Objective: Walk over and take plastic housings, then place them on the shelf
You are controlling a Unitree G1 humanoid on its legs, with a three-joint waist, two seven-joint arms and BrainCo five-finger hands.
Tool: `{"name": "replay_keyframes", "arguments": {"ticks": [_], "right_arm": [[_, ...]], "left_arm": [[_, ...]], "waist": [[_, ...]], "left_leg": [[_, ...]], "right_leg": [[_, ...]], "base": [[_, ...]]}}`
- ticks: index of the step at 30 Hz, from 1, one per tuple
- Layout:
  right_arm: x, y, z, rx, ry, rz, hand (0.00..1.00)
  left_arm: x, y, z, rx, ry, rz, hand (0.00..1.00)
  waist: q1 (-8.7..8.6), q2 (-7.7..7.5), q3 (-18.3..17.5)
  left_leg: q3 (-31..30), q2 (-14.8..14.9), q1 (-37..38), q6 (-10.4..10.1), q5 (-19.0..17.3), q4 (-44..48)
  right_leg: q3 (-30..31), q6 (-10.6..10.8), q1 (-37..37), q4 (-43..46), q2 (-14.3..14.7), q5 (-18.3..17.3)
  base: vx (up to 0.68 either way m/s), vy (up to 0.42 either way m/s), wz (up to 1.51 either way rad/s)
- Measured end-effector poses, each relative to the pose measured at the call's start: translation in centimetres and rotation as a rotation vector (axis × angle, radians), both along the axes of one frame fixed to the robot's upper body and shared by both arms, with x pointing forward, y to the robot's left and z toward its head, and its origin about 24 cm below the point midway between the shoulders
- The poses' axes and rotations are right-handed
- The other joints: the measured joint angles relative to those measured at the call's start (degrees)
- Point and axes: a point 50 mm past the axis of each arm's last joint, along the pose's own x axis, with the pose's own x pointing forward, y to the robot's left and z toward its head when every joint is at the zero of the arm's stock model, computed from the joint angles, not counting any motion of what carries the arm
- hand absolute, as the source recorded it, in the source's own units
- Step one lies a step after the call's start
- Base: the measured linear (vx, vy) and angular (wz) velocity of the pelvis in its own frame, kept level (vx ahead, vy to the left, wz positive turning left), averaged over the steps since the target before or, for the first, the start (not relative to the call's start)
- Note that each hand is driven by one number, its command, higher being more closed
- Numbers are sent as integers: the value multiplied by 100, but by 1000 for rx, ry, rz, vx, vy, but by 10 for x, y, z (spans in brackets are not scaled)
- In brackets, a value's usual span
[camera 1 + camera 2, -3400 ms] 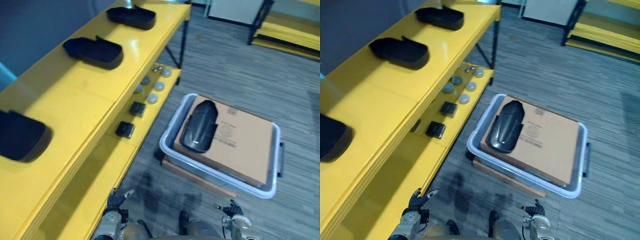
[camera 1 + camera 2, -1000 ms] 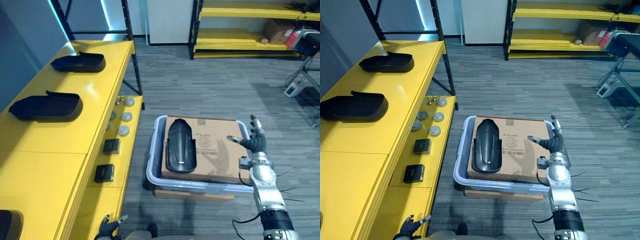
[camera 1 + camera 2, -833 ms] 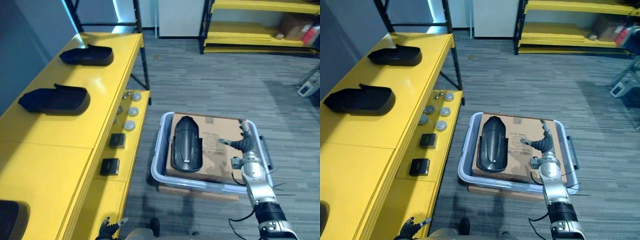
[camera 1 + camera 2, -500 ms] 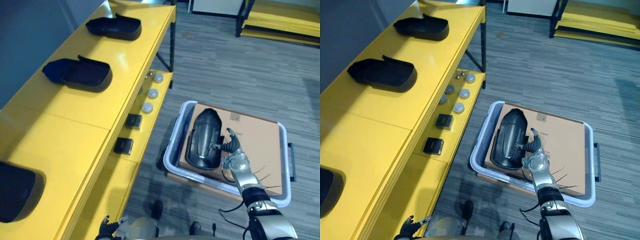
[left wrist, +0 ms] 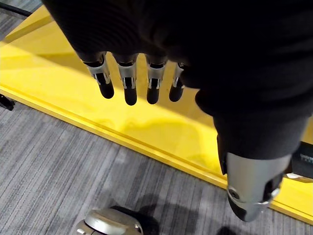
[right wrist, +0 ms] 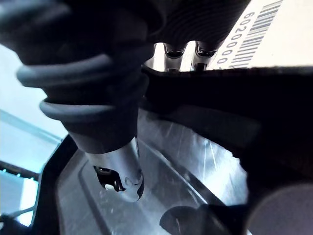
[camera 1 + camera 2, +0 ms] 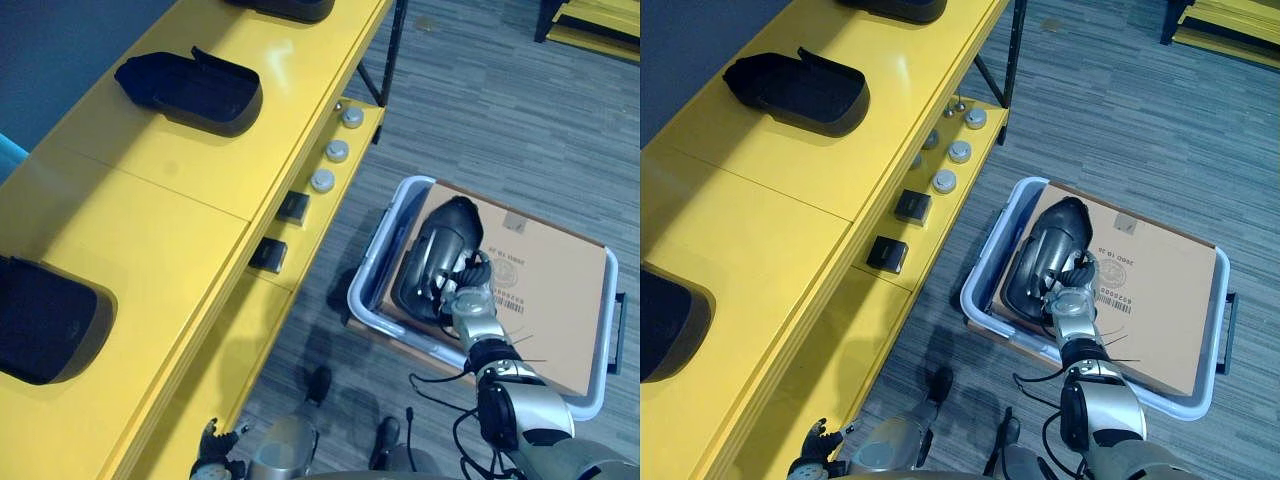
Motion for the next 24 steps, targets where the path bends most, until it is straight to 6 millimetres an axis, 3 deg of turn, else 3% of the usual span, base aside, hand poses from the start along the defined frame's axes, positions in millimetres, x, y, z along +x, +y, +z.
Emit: {"name": "replay_keyframes", "arguments": {"ticks": [5,14,17,24], "right_arm": [[-5,8,-10,27,19,15,100],[-23,-4,-18,0,24,-9,100],[-26,-11,-10,-24,-23,-21,100],[-37,-24,38,-175,-257,-62,100]], "left_arm": [[7,-1,2,0,-17,-6,0],[13,-1,3,-6,-30,-16,0],[12,-1,3,-6,-28,-16,0],[21,0,9,1,-72,-26,0]], "waist": [[-11,-1,6],[-42,-6,3],[-176,-12,-1],[-327,-27,-37]], "left_leg": [[82,17,36,-3,-3,-3],[226,44,128,-2,-3,-5],[238,44,128,0,-3,-5],[381,54,140,0,-3,-3]], "right_leg": [[80,-1,-2,1,3,-1],[256,11,-7,48,-3,19],[274,20,-22,64,-5,25],[426,64,-51,-14,-6,106]], "base": [[-27,2,-8],[-60,12,-8],[-49,10,-6],[-28,11,-11]]}}
